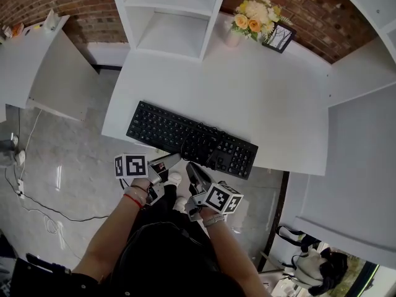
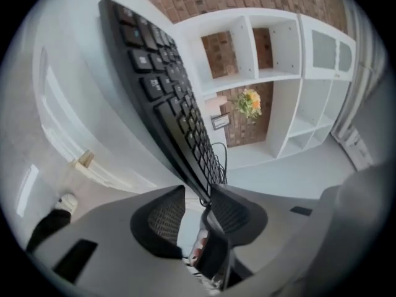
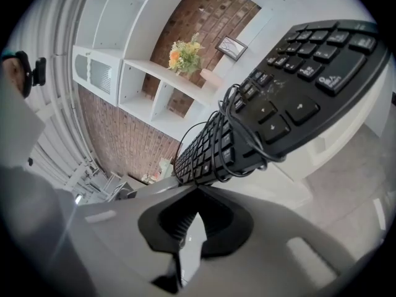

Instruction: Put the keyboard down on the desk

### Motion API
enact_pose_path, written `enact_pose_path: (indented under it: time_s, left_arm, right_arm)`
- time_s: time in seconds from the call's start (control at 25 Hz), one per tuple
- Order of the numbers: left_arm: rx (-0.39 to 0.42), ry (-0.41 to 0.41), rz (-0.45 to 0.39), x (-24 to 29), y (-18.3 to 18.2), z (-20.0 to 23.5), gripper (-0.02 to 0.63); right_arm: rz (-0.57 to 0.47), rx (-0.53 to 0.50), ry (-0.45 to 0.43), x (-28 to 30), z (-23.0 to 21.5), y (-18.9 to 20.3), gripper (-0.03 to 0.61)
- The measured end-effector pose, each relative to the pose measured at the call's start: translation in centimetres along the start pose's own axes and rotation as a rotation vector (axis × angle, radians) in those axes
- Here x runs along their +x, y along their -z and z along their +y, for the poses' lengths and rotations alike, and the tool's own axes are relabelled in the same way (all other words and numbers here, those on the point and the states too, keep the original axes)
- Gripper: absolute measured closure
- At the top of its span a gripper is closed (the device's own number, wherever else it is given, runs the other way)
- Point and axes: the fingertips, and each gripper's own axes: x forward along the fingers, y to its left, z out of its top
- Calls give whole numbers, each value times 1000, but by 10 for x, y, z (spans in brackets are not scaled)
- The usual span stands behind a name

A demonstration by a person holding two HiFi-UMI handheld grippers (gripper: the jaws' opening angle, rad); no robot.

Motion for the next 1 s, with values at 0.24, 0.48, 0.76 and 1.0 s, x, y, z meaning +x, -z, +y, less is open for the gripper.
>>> enact_pose_path:
  time_s: [0.24,0.48,0.76,1.0]
  left_arm:
    - [638,-219,67,0,11,-3,598]
    - [979,-287,99,14,16,-17,621]
    - [1021,-306,37,20,-5,-19,621]
    - [1014,-334,8,28,-15,-20,621]
  right_arm:
    - [-21,10,1,2,-3,-5,577]
    - [-34,19,14,4,-9,-15,577]
    - [-42,18,22,16,-8,-26,577]
    - [-47,19,43,25,-9,-37,577]
